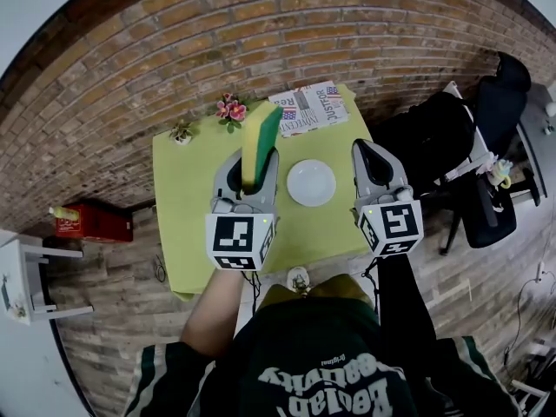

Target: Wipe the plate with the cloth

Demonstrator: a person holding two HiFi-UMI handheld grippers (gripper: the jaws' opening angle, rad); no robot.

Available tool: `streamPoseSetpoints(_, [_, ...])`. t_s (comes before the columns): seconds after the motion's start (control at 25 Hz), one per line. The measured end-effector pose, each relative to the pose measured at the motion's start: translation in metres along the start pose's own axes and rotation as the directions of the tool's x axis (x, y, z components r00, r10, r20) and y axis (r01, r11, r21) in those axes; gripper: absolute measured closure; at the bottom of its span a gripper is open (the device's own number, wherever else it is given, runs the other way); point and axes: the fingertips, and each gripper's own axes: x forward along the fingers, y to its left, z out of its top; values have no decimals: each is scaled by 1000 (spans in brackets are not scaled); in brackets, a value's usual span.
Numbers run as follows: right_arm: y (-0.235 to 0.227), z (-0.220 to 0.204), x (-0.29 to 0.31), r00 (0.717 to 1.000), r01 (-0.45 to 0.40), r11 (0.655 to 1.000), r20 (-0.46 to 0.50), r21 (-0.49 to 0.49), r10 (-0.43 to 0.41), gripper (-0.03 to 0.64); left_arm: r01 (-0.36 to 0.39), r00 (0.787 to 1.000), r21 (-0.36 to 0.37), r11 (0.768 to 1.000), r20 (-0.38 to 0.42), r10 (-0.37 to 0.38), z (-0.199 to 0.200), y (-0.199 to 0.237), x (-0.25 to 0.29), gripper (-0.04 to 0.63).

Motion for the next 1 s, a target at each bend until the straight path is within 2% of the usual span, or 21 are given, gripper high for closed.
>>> streamPoseSetpoints(0.28, [7,-4,15,999,0,997,-41,-80,-3,603,30,1000,-8,1000,-5,-31,-4,5,9,459])
streamPoseSetpoints(0.56, [1,-8,22,999,-6,997,-48,-75,3,603,49,999,-18,999,-22,-49,-9,2,16,459])
streamPoseSetpoints(1.0, [-20,-20,39,997,-46,998,-58,-54,43,603,26,996,-39,999,-78,-29,-21,-2,43,459])
